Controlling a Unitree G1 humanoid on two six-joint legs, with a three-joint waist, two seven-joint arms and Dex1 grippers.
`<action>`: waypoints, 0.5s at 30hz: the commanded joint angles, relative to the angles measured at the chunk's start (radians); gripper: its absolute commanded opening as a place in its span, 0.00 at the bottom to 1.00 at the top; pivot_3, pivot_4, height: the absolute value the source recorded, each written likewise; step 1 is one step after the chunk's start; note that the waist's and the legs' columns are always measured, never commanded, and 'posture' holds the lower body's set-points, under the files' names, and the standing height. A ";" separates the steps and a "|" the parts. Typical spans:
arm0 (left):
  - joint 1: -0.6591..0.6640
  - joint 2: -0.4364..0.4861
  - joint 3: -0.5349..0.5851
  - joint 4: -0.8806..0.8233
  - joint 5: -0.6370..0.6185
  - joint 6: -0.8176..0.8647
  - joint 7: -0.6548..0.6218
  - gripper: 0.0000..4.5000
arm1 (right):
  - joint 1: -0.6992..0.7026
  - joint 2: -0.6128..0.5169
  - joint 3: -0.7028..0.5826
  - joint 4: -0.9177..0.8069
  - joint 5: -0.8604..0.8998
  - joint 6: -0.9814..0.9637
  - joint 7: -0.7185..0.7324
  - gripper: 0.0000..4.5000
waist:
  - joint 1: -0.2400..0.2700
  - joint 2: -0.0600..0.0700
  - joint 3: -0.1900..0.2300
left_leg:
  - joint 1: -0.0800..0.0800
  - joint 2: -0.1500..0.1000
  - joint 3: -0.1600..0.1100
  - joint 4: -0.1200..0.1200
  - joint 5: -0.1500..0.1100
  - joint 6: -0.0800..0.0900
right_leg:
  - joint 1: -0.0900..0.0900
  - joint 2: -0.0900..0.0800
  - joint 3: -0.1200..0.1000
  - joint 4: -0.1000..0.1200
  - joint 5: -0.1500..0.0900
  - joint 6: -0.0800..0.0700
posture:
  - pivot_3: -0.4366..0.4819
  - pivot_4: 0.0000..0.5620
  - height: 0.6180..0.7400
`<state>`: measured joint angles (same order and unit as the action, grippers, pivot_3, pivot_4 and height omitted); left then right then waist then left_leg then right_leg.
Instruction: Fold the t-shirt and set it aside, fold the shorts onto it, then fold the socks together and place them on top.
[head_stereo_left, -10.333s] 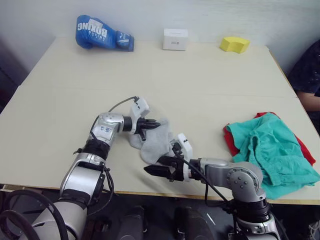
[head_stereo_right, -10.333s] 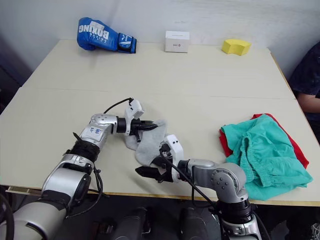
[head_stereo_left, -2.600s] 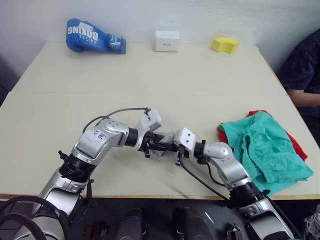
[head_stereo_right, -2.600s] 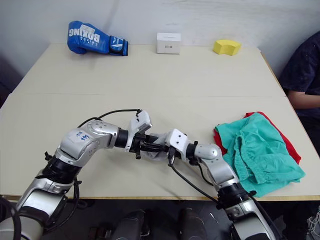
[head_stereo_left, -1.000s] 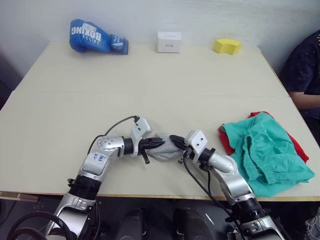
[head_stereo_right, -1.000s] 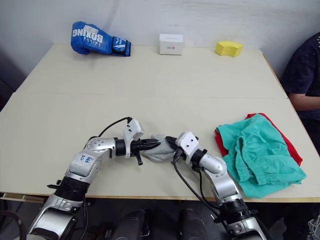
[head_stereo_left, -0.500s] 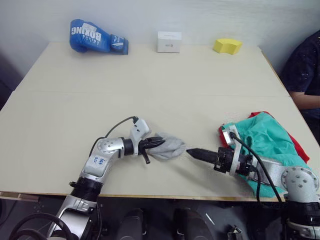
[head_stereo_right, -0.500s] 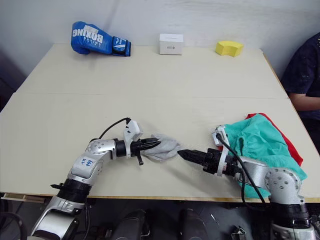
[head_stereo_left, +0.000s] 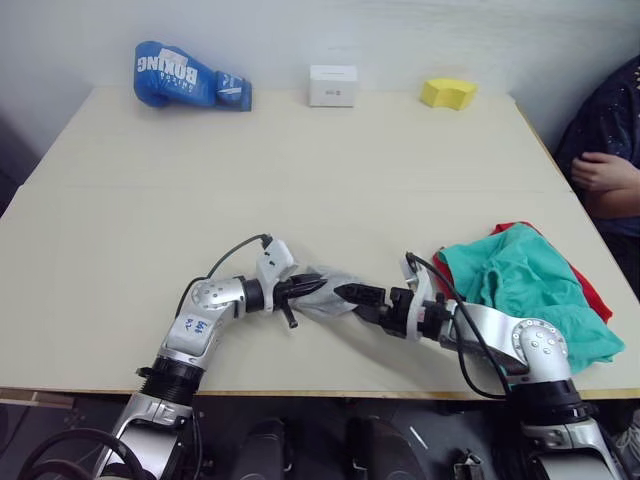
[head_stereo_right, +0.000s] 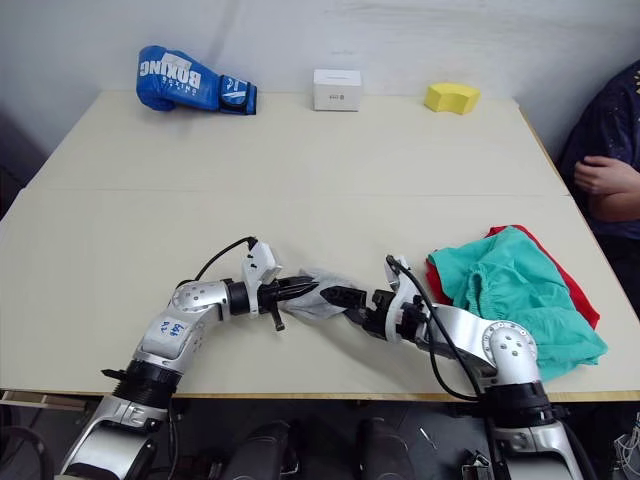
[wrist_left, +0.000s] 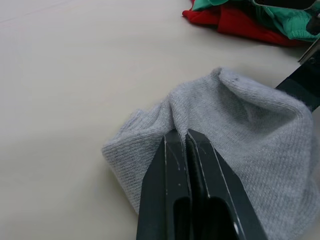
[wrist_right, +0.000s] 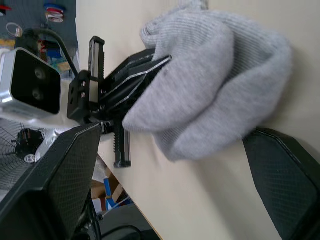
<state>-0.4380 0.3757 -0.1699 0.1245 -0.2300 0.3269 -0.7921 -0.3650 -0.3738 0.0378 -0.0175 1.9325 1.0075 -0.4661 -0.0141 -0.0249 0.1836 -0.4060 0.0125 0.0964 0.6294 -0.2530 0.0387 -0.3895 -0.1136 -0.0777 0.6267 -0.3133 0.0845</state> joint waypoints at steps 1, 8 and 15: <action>0.021 0.014 -0.011 0.000 0.026 0.023 0.005 0.00 | -0.024 0.068 0.053 0.054 -0.046 -0.010 -0.028 0.99 | -0.007 0.001 0.000 | 0.000 0.000 0.000 0.000 0.000 0.000 | 0.000 0.000 0.000 0.000 0.000 0.000 | 0.48 0.27 1.00; 0.018 0.028 -0.011 -0.002 0.033 0.057 0.015 0.00 | -0.067 0.170 0.011 0.131 -0.197 -0.044 0.002 0.63 | -0.015 0.002 -0.001 | 0.000 0.000 0.000 -0.001 0.000 0.000 | 0.000 0.000 0.000 0.000 0.000 0.000 | 0.48 0.27 1.00; 0.016 0.030 0.030 -0.019 -0.012 0.108 0.013 0.00 | -0.038 0.183 -0.036 0.114 -0.239 -0.019 0.032 0.15 | -0.016 0.002 -0.001 | -0.001 0.000 0.000 -0.002 0.000 0.000 | -0.001 0.000 0.001 -0.001 0.000 0.000 | 0.48 0.27 1.00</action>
<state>-0.4349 0.3996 -0.1436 0.0903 -0.2481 0.4088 -0.7877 -0.4279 -0.1936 -0.0006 0.0852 1.7260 0.9752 -0.4352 -0.0302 -0.0226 0.1824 -0.4064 0.0126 0.0962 0.6271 -0.2533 0.0381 -0.3907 -0.1137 -0.0770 0.6258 -0.3135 0.0842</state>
